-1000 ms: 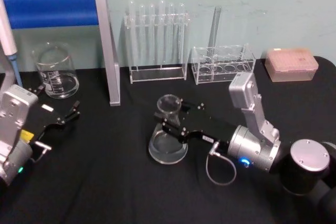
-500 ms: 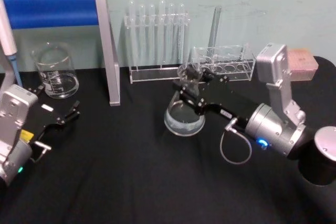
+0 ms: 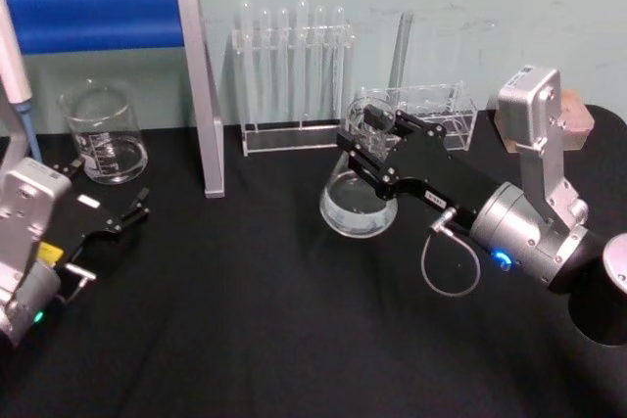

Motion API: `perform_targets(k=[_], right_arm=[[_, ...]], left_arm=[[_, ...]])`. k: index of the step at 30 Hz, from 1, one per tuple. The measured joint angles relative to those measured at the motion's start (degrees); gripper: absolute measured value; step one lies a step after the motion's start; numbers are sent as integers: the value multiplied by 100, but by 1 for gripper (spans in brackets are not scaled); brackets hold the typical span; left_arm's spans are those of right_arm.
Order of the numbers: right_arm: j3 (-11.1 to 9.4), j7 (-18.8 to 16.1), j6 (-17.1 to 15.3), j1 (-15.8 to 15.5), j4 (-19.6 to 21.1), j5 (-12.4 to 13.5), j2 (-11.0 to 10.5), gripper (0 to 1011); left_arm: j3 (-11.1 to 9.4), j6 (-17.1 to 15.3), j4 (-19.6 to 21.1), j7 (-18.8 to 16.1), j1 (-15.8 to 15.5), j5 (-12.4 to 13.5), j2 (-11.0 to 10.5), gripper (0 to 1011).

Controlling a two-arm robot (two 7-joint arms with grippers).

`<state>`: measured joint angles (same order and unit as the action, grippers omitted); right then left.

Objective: Grasp the erlenmeyer flask with one hand, shake it three times, then place it back.

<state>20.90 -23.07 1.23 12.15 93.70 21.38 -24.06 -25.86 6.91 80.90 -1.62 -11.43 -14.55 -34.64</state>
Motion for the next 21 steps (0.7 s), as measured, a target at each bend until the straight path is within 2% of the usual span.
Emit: perform_targets(k=[14,21], right_arm=[[-20,-22,-51,-1,-73,-77,77,449],[200,-180,-154,56,-132,-109,158,449]], left_arm=[[0,0,0,0,0,0,-1,1001],[0,0,0,0,0,0,0,1001]])
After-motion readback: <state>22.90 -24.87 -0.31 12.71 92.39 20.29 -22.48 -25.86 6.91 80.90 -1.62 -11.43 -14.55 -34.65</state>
